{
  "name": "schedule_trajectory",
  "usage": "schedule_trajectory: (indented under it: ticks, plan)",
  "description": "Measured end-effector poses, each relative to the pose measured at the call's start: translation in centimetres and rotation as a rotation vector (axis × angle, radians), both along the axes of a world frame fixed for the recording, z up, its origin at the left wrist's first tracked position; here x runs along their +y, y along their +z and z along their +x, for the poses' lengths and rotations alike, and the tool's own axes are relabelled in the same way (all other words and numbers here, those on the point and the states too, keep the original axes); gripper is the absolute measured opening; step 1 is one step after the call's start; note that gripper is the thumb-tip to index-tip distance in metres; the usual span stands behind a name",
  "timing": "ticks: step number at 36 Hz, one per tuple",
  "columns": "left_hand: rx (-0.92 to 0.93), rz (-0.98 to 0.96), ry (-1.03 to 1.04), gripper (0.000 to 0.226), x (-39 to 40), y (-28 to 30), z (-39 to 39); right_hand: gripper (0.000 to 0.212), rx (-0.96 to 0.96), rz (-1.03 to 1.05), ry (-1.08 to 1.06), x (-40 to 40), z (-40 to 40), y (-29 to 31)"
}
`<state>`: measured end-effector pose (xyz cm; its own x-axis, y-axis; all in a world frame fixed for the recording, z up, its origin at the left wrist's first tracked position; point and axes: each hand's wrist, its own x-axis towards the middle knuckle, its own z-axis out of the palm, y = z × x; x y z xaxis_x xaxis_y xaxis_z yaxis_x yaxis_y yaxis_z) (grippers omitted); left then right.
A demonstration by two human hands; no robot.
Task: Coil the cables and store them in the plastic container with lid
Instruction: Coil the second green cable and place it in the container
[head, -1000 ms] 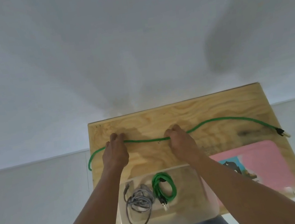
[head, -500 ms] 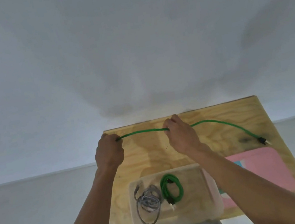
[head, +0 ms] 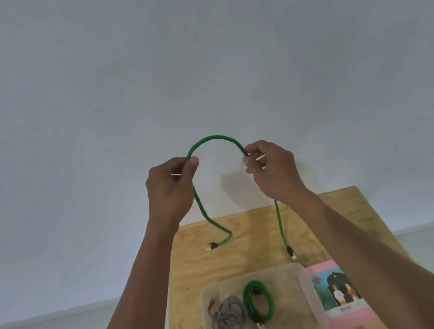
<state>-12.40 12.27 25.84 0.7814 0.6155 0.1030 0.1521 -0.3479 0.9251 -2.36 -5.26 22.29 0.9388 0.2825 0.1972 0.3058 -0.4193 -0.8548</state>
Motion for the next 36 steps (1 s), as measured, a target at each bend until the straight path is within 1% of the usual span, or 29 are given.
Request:
schedule_trajectory:
  ticks: [2,3,4,6,8,11,13,15,18,22,24,25,27,29,31,33,34,36]
  plan:
    - [-0.062,-0.095,-0.010,0.021,-1.2,1.5,0.3,0.036,-0.019,-0.037,0.023,-0.6,-0.2,1.1]
    - [-0.091,-0.145,-0.009,0.019,-1.8,2.2,0.5,0.041,-0.038,-0.048,0.034,-1.0,-0.5,1.6]
    - [-0.117,-0.199,-0.005,0.018,-2.4,2.9,0.7,0.041,-0.047,-0.042,0.048,-1.3,-0.8,2.0]
    - [-0.154,-0.320,0.018,0.019,-3.5,3.9,1.2,0.031,-0.011,-0.009,0.115,-1.8,-1.7,2.7]
    - [-0.174,-0.435,0.054,0.021,-4.3,4.8,1.9,0.024,0.108,0.042,0.262,-2.5,-2.5,3.0]
    - [-0.188,-0.541,0.124,0.023,-5.1,5.8,3.1,0.040,0.359,0.140,0.426,-3.9,-3.5,3.1]
    - [-0.219,-0.607,0.192,0.021,-5.4,6.3,3.8,0.042,0.430,0.179,0.456,-5.3,-3.8,2.9]
    - [-0.244,-0.669,0.262,0.019,-5.5,6.8,4.4,0.039,0.458,0.215,0.499,-6.8,-3.8,2.5]
    - [-0.282,-0.745,0.338,0.015,-5.5,7.4,5.1,0.021,0.473,0.192,0.593,-8.5,-3.5,1.9]
    - [-0.322,-0.800,0.360,0.021,-5.7,7.6,5.3,0.011,0.435,0.133,0.613,-9.2,-3.0,1.7]
    - [-0.284,-0.765,0.297,0.030,-5.9,7.7,5.0,0.010,0.418,0.178,0.577,-9.1,-2.7,2.3]
    - [-0.225,-0.711,0.251,0.038,-6.2,7.6,4.7,0.011,0.412,0.221,0.545,-8.9,-2.5,2.7]
    - [-0.074,-0.536,0.150,0.054,-6.8,7.2,3.9,0.013,0.398,0.312,0.478,-8.6,-2.0,3.9]
    - [0.041,-0.384,-0.001,0.058,-7.6,6.5,2.8,0.014,0.373,0.391,0.417,-8.1,-1.2,5.1]
    - [0.130,-0.288,-0.224,0.051,-8.2,5.7,1.5,0.016,0.333,0.436,0.375,-7.6,-0.5,6.4]
    - [0.228,-0.181,-0.458,0.037,-8.8,5.0,0.4,0.019,0.298,0.439,0.363,-7.1,0.2,7.6]
    - [0.254,-0.144,-0.532,0.031,-9.1,4.7,0.1,0.021,0.294,0.439,0.367,-6.9,0.6,8.1]
    - [0.258,-0.125,-0.548,0.023,-9.5,4.2,0.0,0.026,0.296,0.450,0.373,-6.4,1.1,9.1]
